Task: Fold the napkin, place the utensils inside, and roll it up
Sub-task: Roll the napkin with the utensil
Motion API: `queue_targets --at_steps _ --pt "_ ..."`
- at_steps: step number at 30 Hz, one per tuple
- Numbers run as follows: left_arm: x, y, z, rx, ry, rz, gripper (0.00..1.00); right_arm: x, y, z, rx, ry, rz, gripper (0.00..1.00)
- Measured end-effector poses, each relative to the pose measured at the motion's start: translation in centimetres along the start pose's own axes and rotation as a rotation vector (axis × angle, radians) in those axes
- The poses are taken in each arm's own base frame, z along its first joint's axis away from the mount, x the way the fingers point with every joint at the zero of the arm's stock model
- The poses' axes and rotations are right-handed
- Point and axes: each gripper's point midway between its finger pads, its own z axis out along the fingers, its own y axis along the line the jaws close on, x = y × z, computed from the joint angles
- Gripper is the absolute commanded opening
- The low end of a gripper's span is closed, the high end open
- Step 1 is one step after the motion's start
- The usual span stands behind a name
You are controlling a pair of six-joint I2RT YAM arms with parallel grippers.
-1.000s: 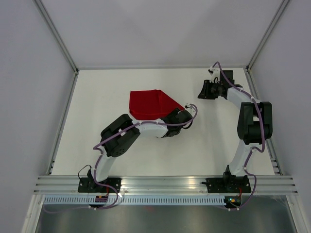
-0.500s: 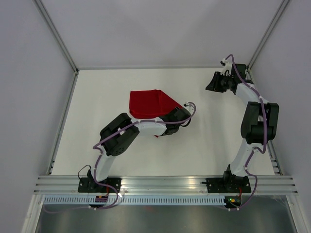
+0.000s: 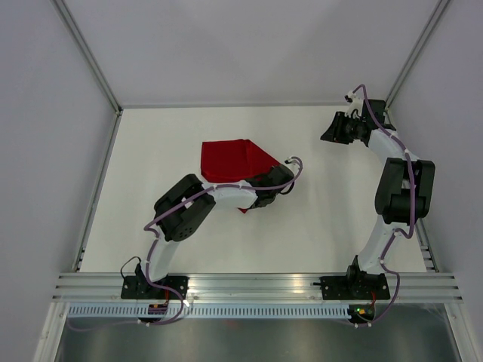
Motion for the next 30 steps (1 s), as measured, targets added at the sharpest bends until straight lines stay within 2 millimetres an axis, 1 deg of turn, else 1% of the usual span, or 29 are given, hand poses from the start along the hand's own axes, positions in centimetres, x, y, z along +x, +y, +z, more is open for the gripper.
queue_targets --at_steps 1,3,4,6,7,12,18,23,27,30 --pt "0.0 -0.1 0.0 0.007 0.001 -0.001 0.28 0.0 0.0 0.0 -0.002 0.000 0.001 0.36" --pt "0.0 -0.2 0.1 0.021 0.000 -0.003 0.25 0.0 0.1 0.0 -0.006 0.000 0.001 0.36" --pt "0.0 -0.2 0.1 0.030 0.001 -0.004 0.19 0.0 0.1 0.0 -0.008 0.000 0.001 0.36" --pt "0.0 -0.4 0.1 0.051 0.006 -0.004 0.15 0.0 0.2 0.0 -0.012 0.001 0.001 0.36" --pt "0.0 -0.4 0.2 0.060 0.009 -0.006 0.11 0.0 0.2 0.0 -0.014 0.001 0.001 0.35" --pt "0.0 -0.5 0.3 0.106 0.017 -0.015 0.03 0.0 0.4 -0.1 -0.024 0.002 0.001 0.35" --pt "0.0 -0.5 0.5 0.157 0.025 -0.030 0.02 0.2 0.5 -0.1 -0.034 0.007 -0.015 0.34" --pt "-0.1 -0.6 0.4 0.247 0.025 -0.060 0.02 1.1 0.7 -0.4 -0.052 0.033 -0.065 0.33" --pt "0.2 -1.1 -0.3 0.374 0.021 -0.107 0.02 2.3 1.1 -1.4 -0.069 0.056 -0.133 0.33" --pt "0.7 -2.0 -1.4 0.481 0.026 -0.134 0.02 2.9 2.1 -2.8 -0.100 0.060 -0.203 0.34"
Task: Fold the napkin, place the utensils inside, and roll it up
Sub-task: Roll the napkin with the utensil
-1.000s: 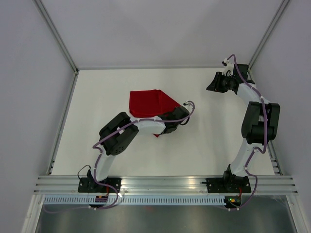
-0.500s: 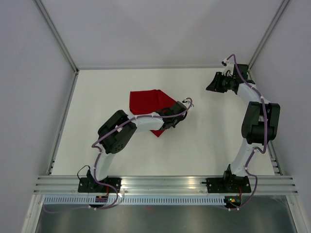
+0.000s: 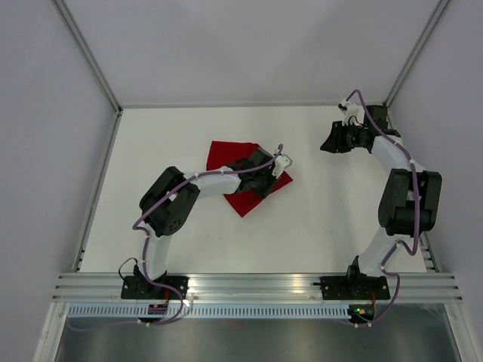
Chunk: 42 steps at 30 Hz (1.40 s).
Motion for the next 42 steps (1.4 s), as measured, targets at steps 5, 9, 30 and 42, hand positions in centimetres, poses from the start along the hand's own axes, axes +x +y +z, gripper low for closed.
queue_targets --at_steps 5,9,30,42 --pt "1.2 -2.8 -0.9 0.191 0.022 -0.035 0.02 0.6 2.6 -2.4 -0.064 -0.017 -0.169 0.35" --pt "2.2 -5.1 -1.6 0.325 0.052 -0.063 0.02 2.1 5.0 -3.8 -0.112 -0.023 -0.335 0.36" --pt "7.7 -9.5 -5.6 0.623 0.284 -0.226 0.02 19.2 19.2 -3.7 -0.469 0.075 -1.095 0.57" --pt "8.4 -10.1 -6.2 0.653 0.325 -0.253 0.02 22.9 22.2 -1.8 -0.500 0.067 -1.304 0.61"
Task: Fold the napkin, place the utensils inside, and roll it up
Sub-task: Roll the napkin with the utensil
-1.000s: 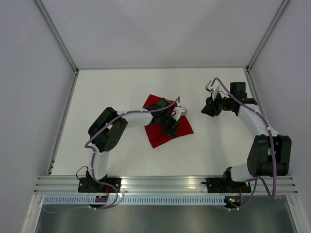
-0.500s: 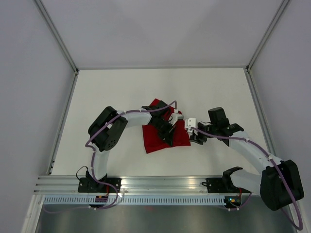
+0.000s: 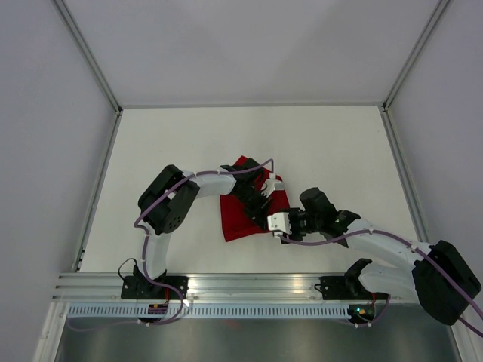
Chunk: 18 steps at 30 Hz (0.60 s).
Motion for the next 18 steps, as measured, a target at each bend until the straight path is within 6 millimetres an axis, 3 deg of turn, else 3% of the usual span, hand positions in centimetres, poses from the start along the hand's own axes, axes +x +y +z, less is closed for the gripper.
queue_targets --at_steps 18 --pt "0.3 -0.1 0.0 0.001 0.009 -0.008 0.02 0.2 1.1 3.5 0.001 0.067 -0.068 0.58"
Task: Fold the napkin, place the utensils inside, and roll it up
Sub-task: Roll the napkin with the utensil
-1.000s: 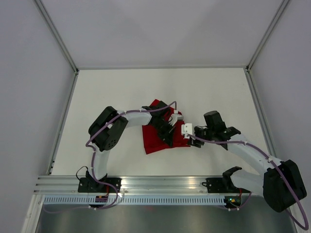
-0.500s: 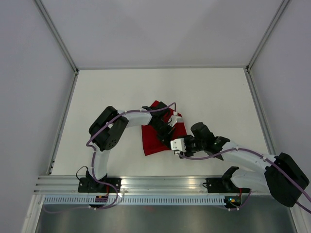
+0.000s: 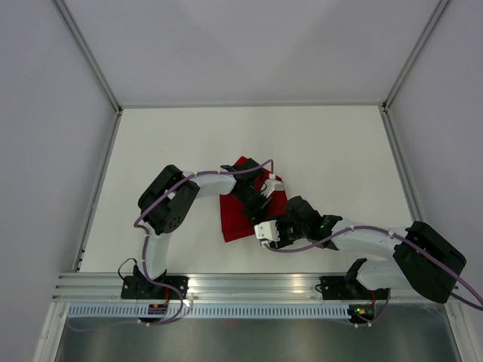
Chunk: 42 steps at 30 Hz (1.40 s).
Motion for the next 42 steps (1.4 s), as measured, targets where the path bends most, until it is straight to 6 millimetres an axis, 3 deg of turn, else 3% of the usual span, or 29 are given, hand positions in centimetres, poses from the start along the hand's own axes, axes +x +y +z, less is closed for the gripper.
queue_targets --at_steps 6,12,23,28,34,37,42 --pt "0.1 0.0 0.0 0.001 0.005 -0.005 0.02 -0.1 -0.3 1.1 0.003 0.023 -0.021 0.56" --pt "0.5 -0.1 -0.1 0.001 0.016 -0.017 0.02 -0.1 -1.0 1.6 0.028 0.044 -0.035 0.48" --pt "0.6 0.0 -0.3 -0.005 0.024 -0.018 0.02 0.1 -0.8 2.1 0.011 0.070 -0.067 0.16" --pt "0.5 0.4 -0.6 -0.014 0.022 -0.033 0.02 0.0 -1.3 2.7 0.000 0.087 -0.072 0.09" --pt "0.4 1.4 -1.5 -0.027 0.004 -0.062 0.18 -0.2 -2.2 3.4 -0.003 0.099 -0.076 0.03" --pt "0.5 1.4 -2.0 -0.033 -0.013 -0.066 0.35 -0.2 -2.3 3.5 -0.004 0.105 -0.076 0.02" --pt "0.6 1.4 -3.1 -0.060 -0.053 -0.060 0.47 -0.2 -2.6 3.7 -0.013 0.117 -0.072 0.01"
